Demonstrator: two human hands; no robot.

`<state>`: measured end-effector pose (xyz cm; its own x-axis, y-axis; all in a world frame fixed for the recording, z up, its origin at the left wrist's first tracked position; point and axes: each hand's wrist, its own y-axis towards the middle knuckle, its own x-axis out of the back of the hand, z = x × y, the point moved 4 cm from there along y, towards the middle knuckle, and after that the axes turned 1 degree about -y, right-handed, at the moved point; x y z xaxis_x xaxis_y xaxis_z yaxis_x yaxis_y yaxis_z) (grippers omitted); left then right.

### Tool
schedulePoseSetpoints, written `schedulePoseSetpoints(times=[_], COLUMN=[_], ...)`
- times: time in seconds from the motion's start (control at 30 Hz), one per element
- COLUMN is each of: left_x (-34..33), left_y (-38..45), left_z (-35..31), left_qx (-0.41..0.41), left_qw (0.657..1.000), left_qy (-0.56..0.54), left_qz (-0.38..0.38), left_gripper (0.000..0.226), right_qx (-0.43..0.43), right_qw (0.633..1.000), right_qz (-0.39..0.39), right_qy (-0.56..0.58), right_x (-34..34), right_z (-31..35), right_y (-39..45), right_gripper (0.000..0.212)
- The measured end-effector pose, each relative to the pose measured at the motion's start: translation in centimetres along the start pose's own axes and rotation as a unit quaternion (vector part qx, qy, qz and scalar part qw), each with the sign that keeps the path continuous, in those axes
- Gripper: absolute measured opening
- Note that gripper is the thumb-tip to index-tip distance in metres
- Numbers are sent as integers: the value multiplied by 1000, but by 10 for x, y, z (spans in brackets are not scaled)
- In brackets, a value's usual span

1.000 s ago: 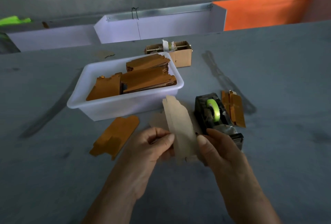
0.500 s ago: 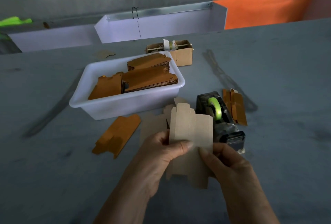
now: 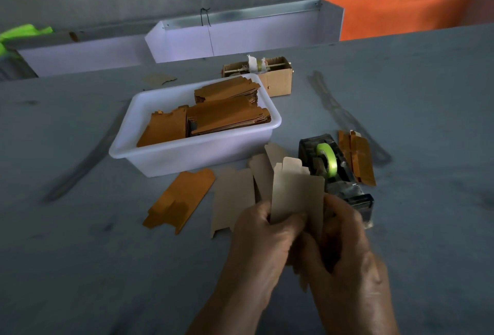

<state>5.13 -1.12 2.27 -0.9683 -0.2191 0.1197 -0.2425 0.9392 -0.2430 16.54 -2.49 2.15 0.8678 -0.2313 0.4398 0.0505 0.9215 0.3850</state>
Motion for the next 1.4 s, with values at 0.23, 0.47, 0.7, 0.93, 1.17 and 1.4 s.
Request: schedulePoseSetpoints(times=[0.23,0.47,0.7,0.93,1.17,1.4], left_x=[1,8,1,3,2,-15], left_y=[-9,-10,-11,-15,-20,-36], left_z=[-16,-9,-8,-7,-3,-13], left_qx=[-92,-65,-18,-86,-137,-287], left_qw=[989,986,979,988,975,875], left_qy=[45,59,30,90,166,378], left_qz=[107,142,202,89,-47,-97], left_gripper=[33,14,20,12,19,34], right_qx=[63,-93,-280,-294,-300,-298], right_qw=[994,986,864,867,882,897], right_qz=[84,76,160,128,102,63], right_qy=[34,112,388,382,350,321], right_x=[1,21,10,8,4,4], right_z=[14,-8,-17,-24,-24,-20], right_y=[0,12,16,16,13,12], right_gripper=[74,46,23,27,29,9])
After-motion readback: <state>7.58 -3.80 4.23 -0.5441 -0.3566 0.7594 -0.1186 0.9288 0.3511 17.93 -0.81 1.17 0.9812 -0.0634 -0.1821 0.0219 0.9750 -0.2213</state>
